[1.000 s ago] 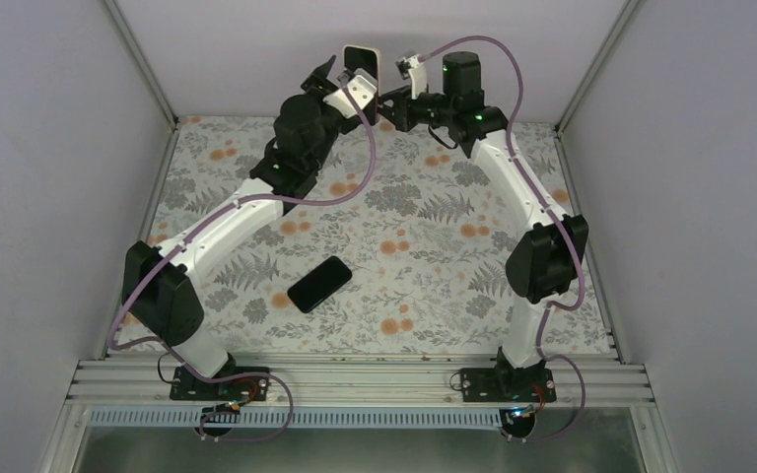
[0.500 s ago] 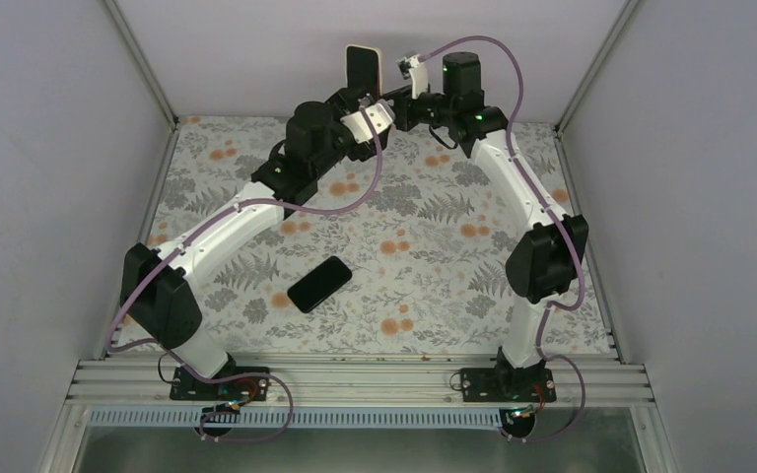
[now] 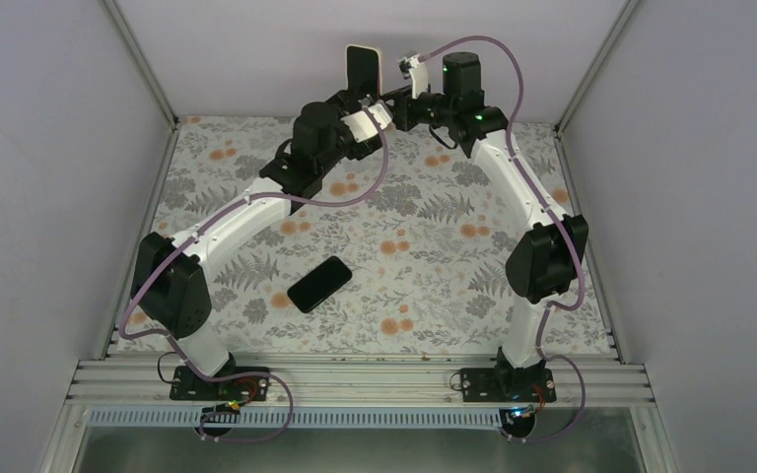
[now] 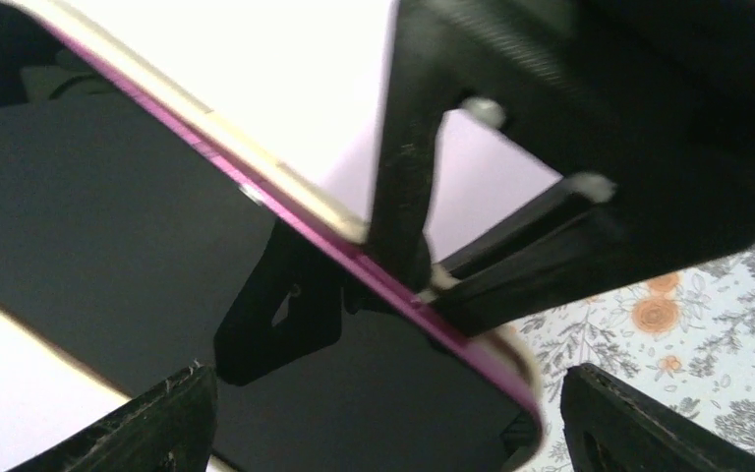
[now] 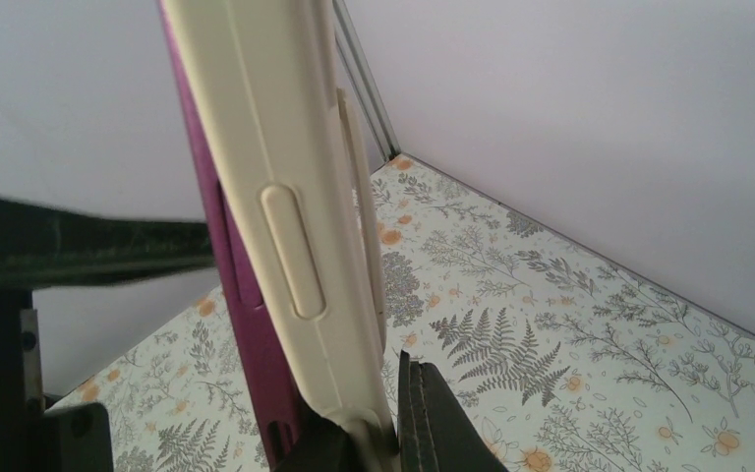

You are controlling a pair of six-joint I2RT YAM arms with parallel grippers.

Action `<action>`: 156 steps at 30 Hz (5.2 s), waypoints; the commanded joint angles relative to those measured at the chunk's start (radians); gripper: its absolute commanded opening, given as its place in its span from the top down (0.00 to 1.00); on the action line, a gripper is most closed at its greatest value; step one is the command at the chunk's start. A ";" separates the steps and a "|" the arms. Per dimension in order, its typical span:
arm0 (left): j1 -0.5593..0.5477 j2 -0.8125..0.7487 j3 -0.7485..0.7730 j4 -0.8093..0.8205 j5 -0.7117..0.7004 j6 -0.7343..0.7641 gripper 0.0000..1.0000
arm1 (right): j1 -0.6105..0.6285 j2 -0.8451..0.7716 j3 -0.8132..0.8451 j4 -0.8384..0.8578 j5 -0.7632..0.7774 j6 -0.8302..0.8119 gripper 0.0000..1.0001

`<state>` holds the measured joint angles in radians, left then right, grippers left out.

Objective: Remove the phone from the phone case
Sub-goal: Remove the phone case from the phone, then place the phone at the center of the board, then place the phone case at the center of the board.

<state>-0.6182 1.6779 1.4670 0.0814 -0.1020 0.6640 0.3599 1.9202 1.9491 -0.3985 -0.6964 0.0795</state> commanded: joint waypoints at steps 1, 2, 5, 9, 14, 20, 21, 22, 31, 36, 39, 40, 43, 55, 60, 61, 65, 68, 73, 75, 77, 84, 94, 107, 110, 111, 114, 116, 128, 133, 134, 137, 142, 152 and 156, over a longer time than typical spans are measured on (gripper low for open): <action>0.033 -0.029 -0.001 0.044 0.023 -0.038 0.14 | 0.008 -0.028 0.020 0.049 -0.017 -0.004 0.97; 0.038 -0.032 0.003 0.038 0.030 -0.039 0.14 | 0.009 -0.026 0.020 0.049 -0.017 -0.003 0.97; 0.046 -0.021 0.009 0.031 0.016 -0.027 0.14 | 0.009 -0.020 0.021 0.055 -0.024 0.004 0.97; 0.049 0.000 0.008 0.032 -0.017 -0.016 0.15 | 0.011 -0.019 0.024 0.058 -0.025 0.008 0.97; 0.039 -0.004 -0.061 0.196 -0.180 0.010 0.27 | 0.011 -0.023 0.023 0.053 -0.020 0.006 0.97; -0.003 -0.019 -0.228 0.800 -0.489 0.288 0.50 | 0.022 -0.033 -0.012 0.065 -0.028 0.008 0.97; -0.002 -0.017 -0.229 0.877 -0.500 0.319 0.46 | 0.027 -0.032 -0.024 0.067 -0.029 0.006 0.97; -0.001 -0.017 -0.221 0.914 -0.497 0.333 0.44 | 0.035 -0.030 -0.034 0.069 -0.029 0.005 0.97; -0.015 0.001 -0.136 0.806 -0.382 0.218 0.37 | 0.111 0.002 -0.059 0.073 -0.043 -0.008 0.97; -0.018 0.011 -0.096 0.685 -0.365 0.121 0.36 | 0.130 0.012 -0.054 0.072 -0.063 -0.011 0.97; -0.025 0.018 -0.080 0.727 -0.400 0.136 0.36 | 0.139 0.027 -0.056 0.061 -0.081 -0.022 0.97; -0.029 0.028 -0.078 0.763 -0.418 0.161 0.36 | 0.140 0.031 -0.063 0.064 -0.095 -0.019 0.97; -0.050 0.052 -0.089 0.927 -0.451 0.263 0.36 | 0.147 0.039 -0.101 0.088 -0.138 0.003 0.97; -0.120 0.197 -0.039 1.350 -0.455 0.563 0.40 | 0.222 0.080 -0.162 0.125 -0.246 0.027 0.97; -0.118 0.221 -0.032 1.343 -0.446 0.574 0.40 | 0.222 0.081 -0.176 0.127 -0.286 0.022 0.97; -0.117 0.224 -0.037 1.344 -0.439 0.578 0.41 | 0.222 0.079 -0.178 0.128 -0.295 0.021 0.97; -0.117 0.247 -0.026 1.328 -0.423 0.590 0.47 | 0.227 0.087 -0.171 0.125 -0.317 0.018 0.97; -0.117 0.258 -0.006 1.295 -0.428 0.583 0.63 | 0.227 0.091 -0.164 0.118 -0.321 0.012 0.97; -0.115 0.228 -0.023 1.216 -0.426 0.534 0.81 | 0.221 0.086 -0.147 0.087 -0.308 -0.025 0.97; -0.115 0.213 -0.032 1.192 -0.429 0.520 0.86 | 0.212 0.087 -0.137 0.069 -0.283 -0.040 0.97; -0.115 0.190 -0.049 1.167 -0.432 0.503 0.90 | 0.187 0.093 -0.123 0.057 -0.253 -0.050 0.97; -0.114 0.030 -0.165 0.982 -0.425 0.440 0.98 | 0.050 0.116 -0.047 -0.049 -0.047 -0.112 0.97; -0.092 -0.257 -0.444 0.668 -0.449 0.500 0.98 | -0.166 0.113 -0.071 -0.262 0.004 -0.242 0.97; -0.035 -0.460 -1.048 0.440 -0.528 0.560 0.98 | -0.186 0.154 -0.408 -0.739 -0.042 -0.707 0.97; -0.035 -0.459 -1.094 0.377 -0.506 0.511 0.98 | -0.185 0.125 -0.483 -0.692 0.048 -0.682 0.97; -0.035 -0.457 -1.097 0.339 -0.489 0.491 0.98 | -0.185 0.116 -0.503 -0.668 0.088 -0.666 0.96; -0.035 -0.438 -1.094 0.236 -0.435 0.452 0.95 | -0.185 0.105 -0.545 -0.610 0.211 -0.628 0.96; -0.035 -0.414 -1.086 0.179 -0.406 0.433 0.79 | -0.183 0.099 -0.558 -0.581 0.285 -0.614 0.95; -0.051 -0.318 -0.864 -0.257 -0.182 0.235 0.30 | -0.168 -0.025 -0.562 -0.553 0.494 -0.628 0.03; -0.029 -0.366 -0.681 -0.481 -0.037 0.145 0.26 | -0.132 -0.116 -0.546 -0.574 0.568 -0.656 0.00; -0.017 -0.372 -0.649 -0.519 -0.024 0.138 0.26 | -0.112 -0.142 -0.550 -0.575 0.565 -0.670 0.00; 0.081 -0.407 -0.546 -0.589 0.060 0.127 0.30 | -0.006 -0.230 -0.595 -0.584 0.514 -0.731 0.00; 0.356 -0.442 -0.339 -0.708 0.329 0.098 0.39 | 0.295 -0.325 -0.686 -0.558 0.484 -0.801 0.00; 0.765 -0.388 -0.192 -0.790 0.589 0.045 0.47 | 0.631 0.010 -0.320 -0.510 0.399 -0.722 0.93; 0.803 -0.409 -0.241 -0.740 0.524 0.024 0.53 | 0.698 0.209 -0.082 -0.564 0.403 -0.704 0.96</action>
<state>0.1585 1.2781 1.2629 -0.6571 0.3969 0.7204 0.9985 2.0068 1.7027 -0.9333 -0.2604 -0.6571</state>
